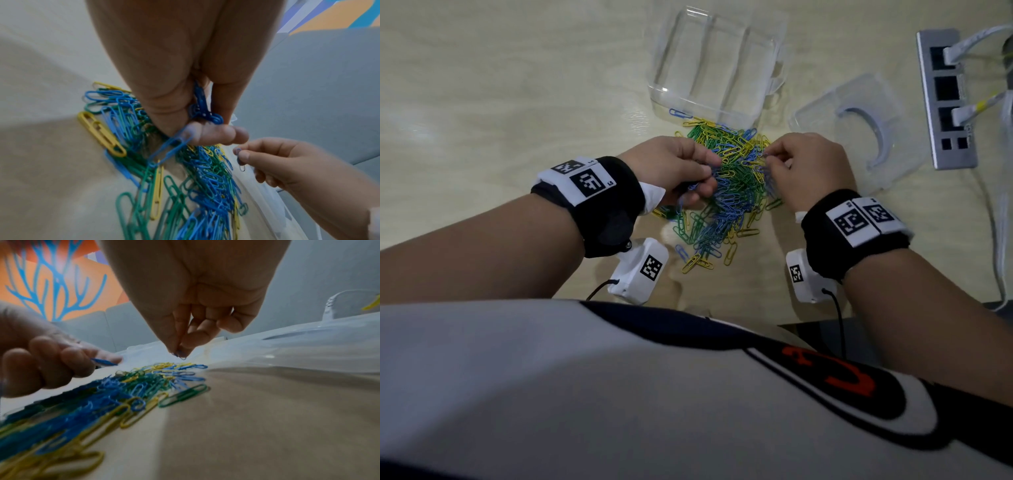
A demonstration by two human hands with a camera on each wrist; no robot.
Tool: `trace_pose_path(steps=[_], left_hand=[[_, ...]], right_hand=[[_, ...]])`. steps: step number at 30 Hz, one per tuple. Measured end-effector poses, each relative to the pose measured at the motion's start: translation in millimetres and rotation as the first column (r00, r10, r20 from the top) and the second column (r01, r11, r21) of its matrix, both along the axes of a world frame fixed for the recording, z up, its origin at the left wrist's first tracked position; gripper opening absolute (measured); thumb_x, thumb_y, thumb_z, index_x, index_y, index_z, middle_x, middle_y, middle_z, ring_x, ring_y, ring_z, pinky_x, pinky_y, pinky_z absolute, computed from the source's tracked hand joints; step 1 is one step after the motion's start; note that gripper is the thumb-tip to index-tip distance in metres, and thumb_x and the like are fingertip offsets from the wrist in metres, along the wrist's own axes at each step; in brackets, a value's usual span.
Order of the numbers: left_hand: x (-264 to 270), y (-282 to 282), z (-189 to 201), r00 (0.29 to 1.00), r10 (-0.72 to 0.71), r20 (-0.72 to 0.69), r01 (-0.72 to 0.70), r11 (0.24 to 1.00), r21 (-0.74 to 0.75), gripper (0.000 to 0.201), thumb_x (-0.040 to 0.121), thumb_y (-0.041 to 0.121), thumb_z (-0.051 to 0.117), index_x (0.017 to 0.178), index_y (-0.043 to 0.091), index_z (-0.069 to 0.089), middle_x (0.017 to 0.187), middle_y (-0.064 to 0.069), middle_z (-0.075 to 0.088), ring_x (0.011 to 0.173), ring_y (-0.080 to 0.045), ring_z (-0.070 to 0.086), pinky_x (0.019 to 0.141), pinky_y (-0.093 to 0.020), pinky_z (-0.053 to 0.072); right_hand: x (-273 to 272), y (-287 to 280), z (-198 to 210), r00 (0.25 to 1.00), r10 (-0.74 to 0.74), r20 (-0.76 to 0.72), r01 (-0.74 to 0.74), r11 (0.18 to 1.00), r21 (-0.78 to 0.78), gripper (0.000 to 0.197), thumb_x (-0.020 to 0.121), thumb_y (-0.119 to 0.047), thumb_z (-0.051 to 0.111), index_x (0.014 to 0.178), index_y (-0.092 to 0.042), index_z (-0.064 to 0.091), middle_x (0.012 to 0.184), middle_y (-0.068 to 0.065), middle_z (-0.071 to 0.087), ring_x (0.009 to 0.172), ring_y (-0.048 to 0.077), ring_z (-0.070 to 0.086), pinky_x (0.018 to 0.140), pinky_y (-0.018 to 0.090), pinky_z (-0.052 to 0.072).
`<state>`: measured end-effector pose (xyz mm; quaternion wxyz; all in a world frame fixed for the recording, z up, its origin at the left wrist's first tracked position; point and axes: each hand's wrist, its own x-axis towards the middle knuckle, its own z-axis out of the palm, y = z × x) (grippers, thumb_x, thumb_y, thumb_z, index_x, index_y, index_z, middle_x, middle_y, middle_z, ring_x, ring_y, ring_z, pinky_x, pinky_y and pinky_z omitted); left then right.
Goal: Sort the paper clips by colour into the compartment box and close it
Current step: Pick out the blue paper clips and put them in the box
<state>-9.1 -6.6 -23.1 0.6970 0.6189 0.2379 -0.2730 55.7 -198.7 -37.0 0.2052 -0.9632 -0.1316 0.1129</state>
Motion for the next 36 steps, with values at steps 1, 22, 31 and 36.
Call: trace_pose_path(steps=[1,22,31,36], left_hand=[[0.8,-0.5,0.6,1.0,0.012,-0.003,-0.012,1.0,-0.015,0.023,0.095,-0.006,0.042,0.112,0.005,0.054,0.071,-0.013,0.056,0.054,-0.014,0.055,0.045,-0.019,0.044],[7.4,6.3,0.2,0.977,0.147,-0.153,-0.147,0.989,0.012,0.042,0.1,0.04,0.036,0.074,0.013,0.056,0.05,0.0,0.058,0.044,-0.01,0.056,0.051,-0.019,0.051],[-1.4,30.7,1.3,0.956,0.266,-0.126,-0.257,0.963,0.08,0.045,0.1,0.04,0.034,0.068,0.014,0.051,0.048,0.0,0.057,0.041,-0.01,0.054,0.05,-0.018,0.05],[-8.4,33.2,-2.3,0.957,0.247,-0.153,-0.233,0.967,0.1,0.05,0.1,0.043,0.033,0.069,0.011,0.055,0.061,-0.006,0.057,0.048,-0.014,0.055,0.049,-0.02,0.051]], right_hand=[[-0.2,-0.4,2.9,1.0,-0.006,0.017,0.005,1.0,0.018,0.019,0.088,-0.027,0.057,0.099,-0.022,0.071,0.101,0.006,0.066,0.094,0.023,0.06,0.082,0.026,0.043],[-34.4,19.5,19.5,0.905,0.38,-0.191,-0.394,0.918,-0.038,0.018,0.086,-0.023,0.059,0.1,-0.024,0.07,0.1,0.003,0.064,0.097,0.023,0.058,0.084,0.031,0.045],[-53.1,60.9,11.3,0.82,0.563,-0.105,-0.571,0.786,-0.237,0.02,0.093,-0.031,0.05,0.107,-0.028,0.064,0.106,0.0,0.056,0.108,0.025,0.054,0.089,0.039,0.037],[-51.7,58.4,11.3,0.829,0.552,-0.092,-0.555,0.789,-0.265,0.023,0.094,-0.032,0.046,0.106,-0.024,0.064,0.104,0.0,0.056,0.105,0.025,0.054,0.087,0.038,0.036]])
